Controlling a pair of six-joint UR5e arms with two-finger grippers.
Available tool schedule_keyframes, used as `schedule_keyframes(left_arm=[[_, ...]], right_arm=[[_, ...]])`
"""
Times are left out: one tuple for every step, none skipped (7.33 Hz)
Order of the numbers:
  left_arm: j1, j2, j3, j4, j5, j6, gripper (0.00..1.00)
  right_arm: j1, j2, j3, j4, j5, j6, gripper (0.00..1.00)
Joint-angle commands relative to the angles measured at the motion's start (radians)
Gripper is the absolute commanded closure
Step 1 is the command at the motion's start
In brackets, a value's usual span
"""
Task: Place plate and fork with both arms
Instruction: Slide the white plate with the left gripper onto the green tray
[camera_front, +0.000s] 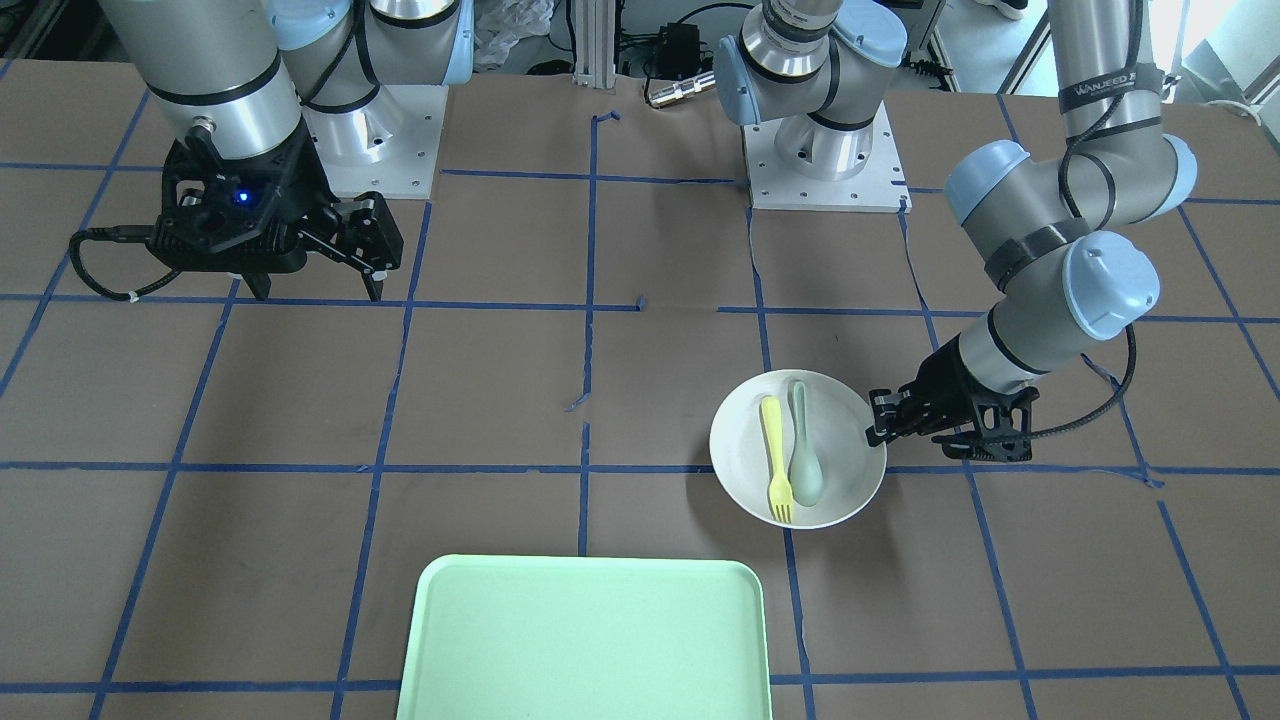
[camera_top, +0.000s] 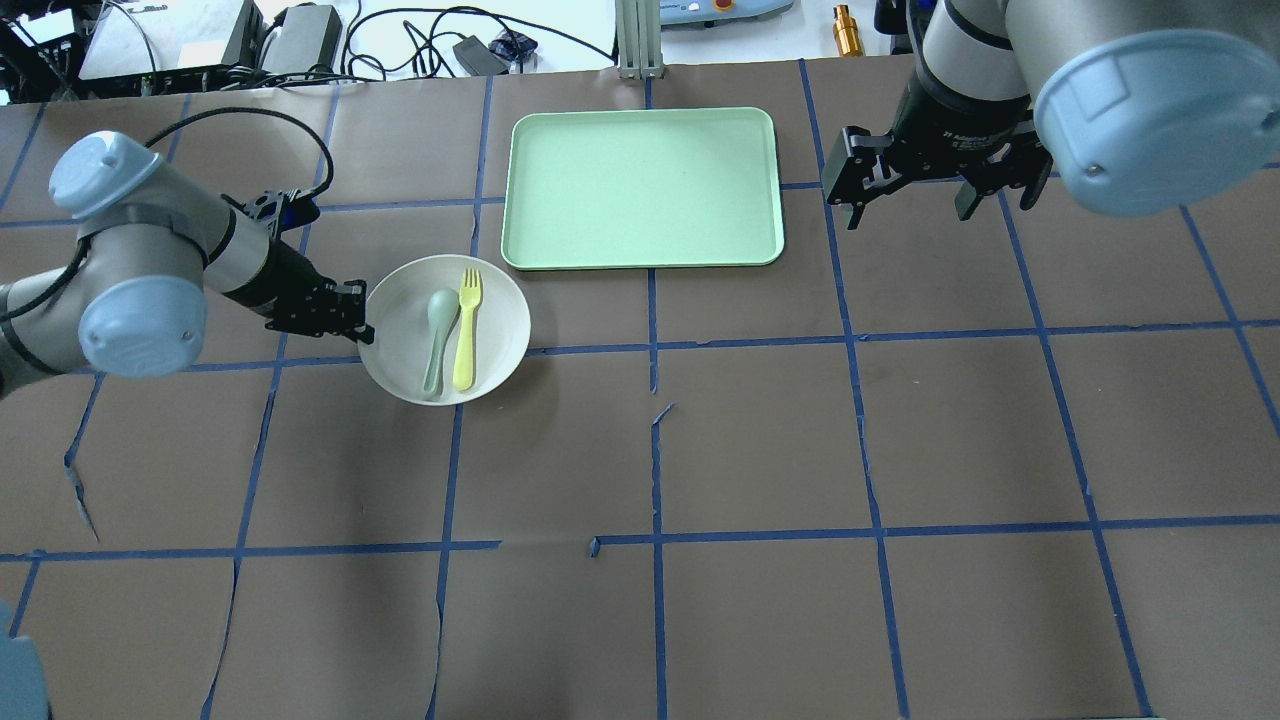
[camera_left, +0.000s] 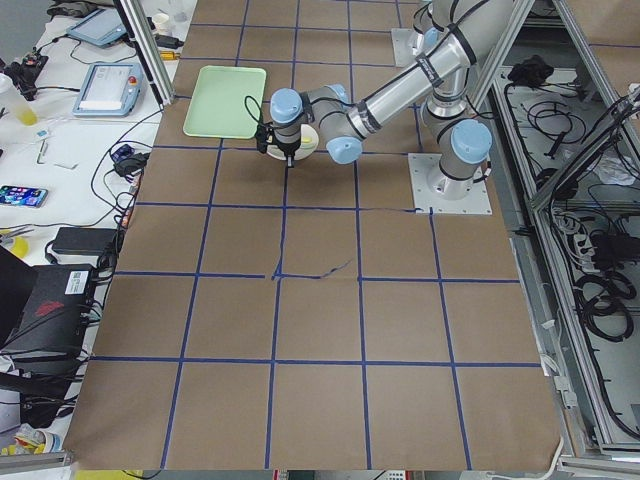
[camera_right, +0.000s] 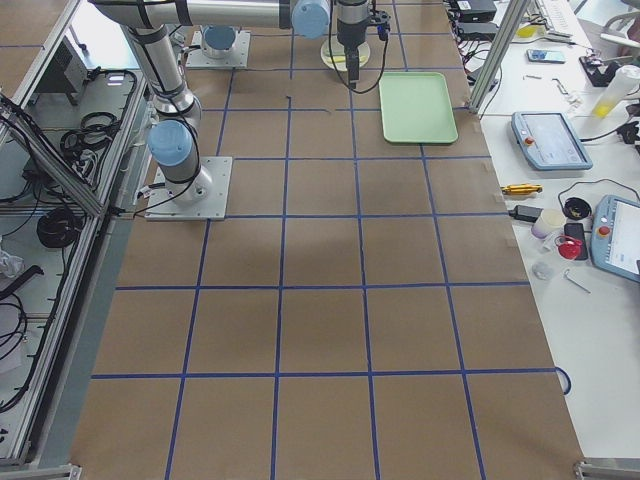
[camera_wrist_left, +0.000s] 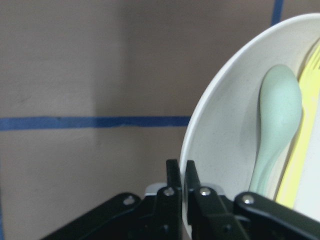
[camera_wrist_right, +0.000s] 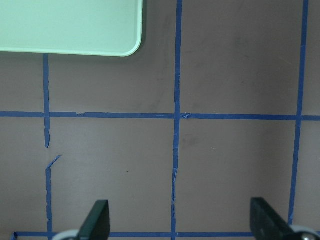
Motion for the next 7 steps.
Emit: schedule_keyframes(left_arm=[[-0.125, -0.114, 0.224, -0.102, -0.074, -0.116, 1.0], [-0.191, -0.193, 0.302, -0.095, -0.082, -0.137, 1.0], [-0.242, -0.293, 0.439, -0.096, -0.084, -0.186, 1.0], [-0.27, -0.4, 0.571, -0.102, -0.082, -0.22, 1.0], [-0.294, -0.48, 0.658, -0.102, -0.082, -0.252, 1.0], [-0.316, -0.534, 0.734, -0.101, -0.081, -0.272, 1.0], [-0.324, -0.591, 0.791, -0.099, -0.071, -0.263, 1.0]], right_arm=[[0.0, 0.0, 0.0, 0.001, 0.0, 0.0, 0.0], [0.0, 0.0, 0.0, 0.001, 0.002, 0.0, 0.0], [0.0, 0.0, 0.0, 0.001, -0.001, 0.0, 0.0], [0.002, 0.0, 0.002, 0.001, 0.005, 0.0, 0.0], [0.002, 0.0, 0.003, 0.001, 0.006, 0.0, 0.0], [0.002, 0.0, 0.003, 0.001, 0.006, 0.0, 0.0], [0.002, 0.0, 0.003, 0.001, 0.009, 0.0, 0.0]])
